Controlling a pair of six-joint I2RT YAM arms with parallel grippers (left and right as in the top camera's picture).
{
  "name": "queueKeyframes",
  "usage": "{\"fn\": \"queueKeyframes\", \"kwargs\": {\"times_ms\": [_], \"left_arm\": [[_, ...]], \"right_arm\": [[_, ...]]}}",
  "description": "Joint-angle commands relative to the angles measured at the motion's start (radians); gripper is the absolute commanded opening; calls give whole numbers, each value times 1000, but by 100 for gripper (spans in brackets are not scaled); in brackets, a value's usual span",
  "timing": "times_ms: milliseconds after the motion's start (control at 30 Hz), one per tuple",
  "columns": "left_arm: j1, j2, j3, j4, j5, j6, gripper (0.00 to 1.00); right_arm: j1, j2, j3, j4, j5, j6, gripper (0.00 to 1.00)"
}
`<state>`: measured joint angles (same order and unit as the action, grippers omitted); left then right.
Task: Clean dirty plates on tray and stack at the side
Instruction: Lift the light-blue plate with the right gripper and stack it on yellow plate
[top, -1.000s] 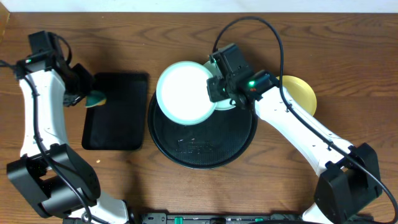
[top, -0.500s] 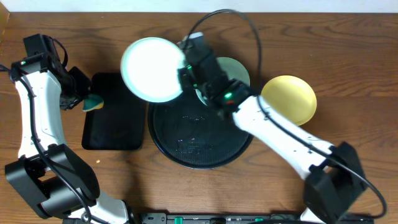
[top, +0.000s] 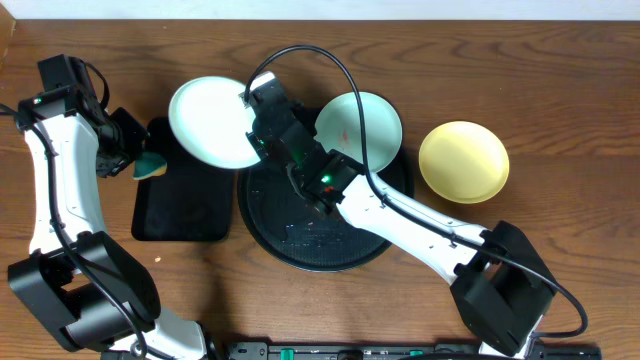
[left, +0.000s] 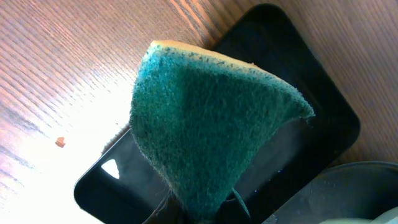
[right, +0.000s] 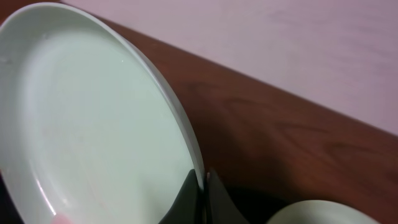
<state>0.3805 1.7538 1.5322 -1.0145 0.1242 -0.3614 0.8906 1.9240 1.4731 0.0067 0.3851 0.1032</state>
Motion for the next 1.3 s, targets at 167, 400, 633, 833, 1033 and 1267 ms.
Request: {"fn": "queueKeyframes", "kwargs": {"times_ms": [167,400,633,833,1033,1267], "left_arm": [[1,-21,23,-17,-10,14,7],[1,-21,23,-18,-10,14,7],[1,-21,23,-17,-10,14,7],[1,-21,23,-17,-10,14,8],[1,-21,23,-17,-10,14,7],[-3,-34,24,-13,-10,14,8]], "right_arm": [[-16,-100,18,-140,326,-158,1],[-14,-144,18,-375,486,-195,1],[7,-144,18,-395,607,-214,1],[42,-144,18,-251,742,-370,1],[80,-146,18,-127,843,-531,1],[89,-148,18,-189,886,-407,1]]}}
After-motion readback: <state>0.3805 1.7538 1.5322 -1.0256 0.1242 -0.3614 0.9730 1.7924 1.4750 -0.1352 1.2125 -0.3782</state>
